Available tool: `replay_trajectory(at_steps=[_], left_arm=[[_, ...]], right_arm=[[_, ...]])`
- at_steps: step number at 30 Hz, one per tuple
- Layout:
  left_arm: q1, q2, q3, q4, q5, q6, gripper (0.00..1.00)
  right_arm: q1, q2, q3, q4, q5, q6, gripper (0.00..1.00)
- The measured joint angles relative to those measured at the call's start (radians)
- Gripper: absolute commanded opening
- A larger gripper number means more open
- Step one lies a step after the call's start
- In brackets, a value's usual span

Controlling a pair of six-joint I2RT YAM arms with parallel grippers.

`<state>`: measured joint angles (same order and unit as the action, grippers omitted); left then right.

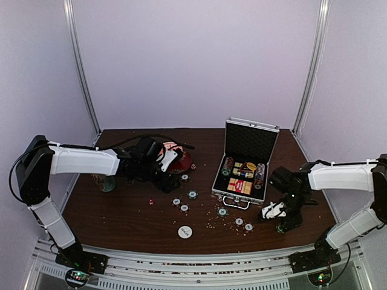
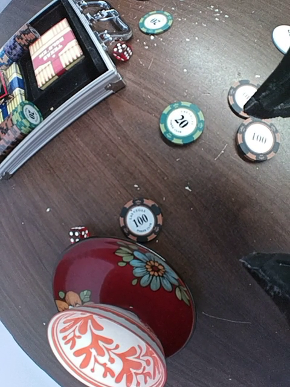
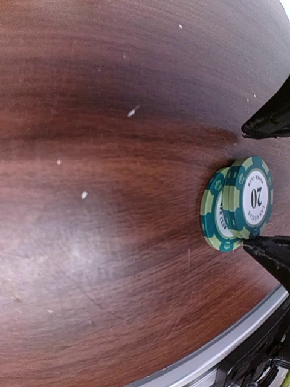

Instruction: Pack up texas hold em set

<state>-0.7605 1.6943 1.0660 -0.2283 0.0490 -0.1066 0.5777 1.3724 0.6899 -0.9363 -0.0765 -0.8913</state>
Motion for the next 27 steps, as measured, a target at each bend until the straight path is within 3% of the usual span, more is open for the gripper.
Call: replay_trajectory(at_steps=[10,27], left_arm=[[0.0,0.0,-0.008,0.012,0.0,0.0,0.78],[0.0,0.013,-0.012,0.021,0.0,0.0,0.78]], right_arm=[[0.0,0.01,-0.001,-0.012,0.003,0.0,0.42],[0.016,0.029,0.02,-0.033,-0.034,0.009,0.42]])
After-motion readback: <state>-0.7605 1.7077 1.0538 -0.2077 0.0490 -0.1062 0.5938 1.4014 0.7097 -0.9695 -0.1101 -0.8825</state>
